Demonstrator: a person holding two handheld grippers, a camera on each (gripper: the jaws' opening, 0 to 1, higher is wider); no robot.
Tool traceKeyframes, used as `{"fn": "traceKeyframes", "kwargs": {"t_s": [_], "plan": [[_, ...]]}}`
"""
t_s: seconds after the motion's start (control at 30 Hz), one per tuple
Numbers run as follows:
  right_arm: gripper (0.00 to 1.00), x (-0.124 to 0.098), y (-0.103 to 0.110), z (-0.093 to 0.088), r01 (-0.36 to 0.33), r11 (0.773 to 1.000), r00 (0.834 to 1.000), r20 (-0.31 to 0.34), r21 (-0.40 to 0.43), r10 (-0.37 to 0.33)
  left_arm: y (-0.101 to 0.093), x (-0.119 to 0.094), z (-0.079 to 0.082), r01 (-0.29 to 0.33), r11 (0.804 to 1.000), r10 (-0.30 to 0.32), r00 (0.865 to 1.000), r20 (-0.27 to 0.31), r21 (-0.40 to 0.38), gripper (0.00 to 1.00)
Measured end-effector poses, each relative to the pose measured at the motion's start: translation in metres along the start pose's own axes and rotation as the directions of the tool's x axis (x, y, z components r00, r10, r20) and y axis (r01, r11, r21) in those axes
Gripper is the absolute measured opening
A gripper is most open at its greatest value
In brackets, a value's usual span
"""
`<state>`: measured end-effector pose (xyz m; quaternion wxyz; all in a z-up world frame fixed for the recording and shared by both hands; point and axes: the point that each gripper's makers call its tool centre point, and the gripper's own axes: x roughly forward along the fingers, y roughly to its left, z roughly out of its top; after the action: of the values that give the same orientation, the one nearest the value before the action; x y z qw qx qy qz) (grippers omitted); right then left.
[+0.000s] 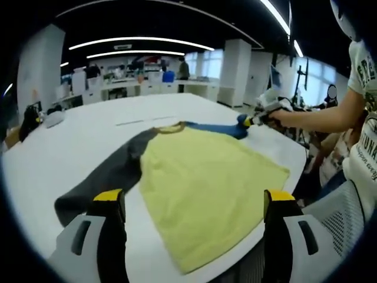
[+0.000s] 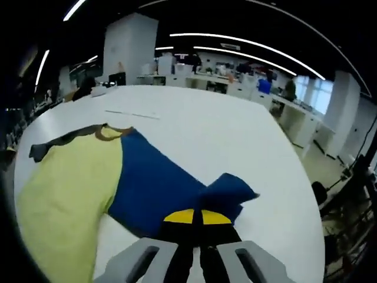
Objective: Fold the garment on the visible template until the final outline fits inside the template.
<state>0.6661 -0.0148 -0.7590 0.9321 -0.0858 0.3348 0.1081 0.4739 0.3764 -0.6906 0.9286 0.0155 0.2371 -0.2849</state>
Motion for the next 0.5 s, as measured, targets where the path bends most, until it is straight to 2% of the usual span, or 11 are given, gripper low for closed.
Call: {"fn": "traceKeyframes", "kwargs": {"t_s": [0.23, 0.37, 0.5], "plan": [[0.00, 0.011, 0.005, -0.014, -0.033, 0.999, 0.998, -0.049, -0.020, 0.032, 0.001, -0.001, -0.001, -0.007, 1.000, 0.007, 1.000, -0.004, -0.004, 0.94], [0.00, 0.013, 0.007, -0.016, -0.065, 0.998, 0.996, -0.060, -0.021, 0.064, 0.001, -0.001, -0.001, -0.009, 1.000, 0.009, 1.000, -0.007, -0.002, 0.94], [0.08, 0.006, 0.005, -0.009, -0.082, 0.997, 0.996, -0.037, -0.012, 0.082, 0.001, -0.001, 0.000, -0.013, 1.000, 0.013, 1.000, -0.008, 0.000, 0.94]]}}
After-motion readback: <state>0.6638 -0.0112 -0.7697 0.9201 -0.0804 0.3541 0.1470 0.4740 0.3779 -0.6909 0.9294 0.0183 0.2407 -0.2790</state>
